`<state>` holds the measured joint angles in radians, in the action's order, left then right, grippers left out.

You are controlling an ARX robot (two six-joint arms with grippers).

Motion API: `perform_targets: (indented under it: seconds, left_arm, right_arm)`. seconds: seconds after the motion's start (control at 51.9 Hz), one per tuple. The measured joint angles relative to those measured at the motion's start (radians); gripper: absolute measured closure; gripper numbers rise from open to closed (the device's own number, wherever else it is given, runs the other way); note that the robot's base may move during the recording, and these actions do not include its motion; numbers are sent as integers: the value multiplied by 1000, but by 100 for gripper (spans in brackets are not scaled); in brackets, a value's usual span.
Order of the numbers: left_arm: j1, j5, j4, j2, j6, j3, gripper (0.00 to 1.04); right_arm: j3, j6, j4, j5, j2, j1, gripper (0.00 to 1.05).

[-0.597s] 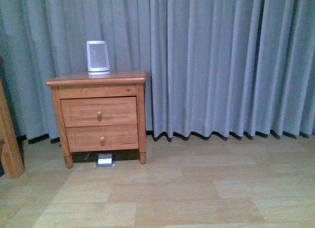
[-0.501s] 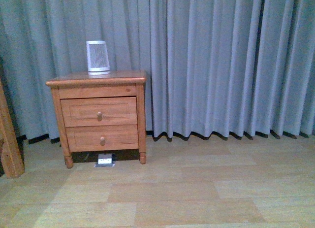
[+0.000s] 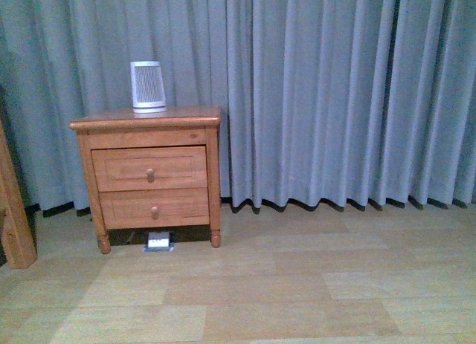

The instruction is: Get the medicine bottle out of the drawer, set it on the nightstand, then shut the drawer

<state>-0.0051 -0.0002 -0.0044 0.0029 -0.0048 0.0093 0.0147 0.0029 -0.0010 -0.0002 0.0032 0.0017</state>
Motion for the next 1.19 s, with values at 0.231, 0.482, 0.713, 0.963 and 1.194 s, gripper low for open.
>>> perform_targets:
  seconds: [0.231, 0.482, 0.713, 0.963, 1.194]
  left_arm:
    - [0, 0, 0, 0, 0, 0, 7]
    - [0, 0, 0, 0, 0, 0, 7]
    - [0, 0, 0, 0, 0, 0, 7]
    - [0, 0, 0, 0, 0, 0, 7]
    - [0, 0, 0, 0, 0, 0, 7]
  right_arm:
    - [0, 0, 0, 0, 0, 0, 7]
    - [0, 0, 0, 0, 0, 0, 7]
    - [0, 0, 0, 0, 0, 0, 7]
    - [0, 0, 0, 0, 0, 0, 7]
    - [0, 0, 0, 0, 0, 0, 7]
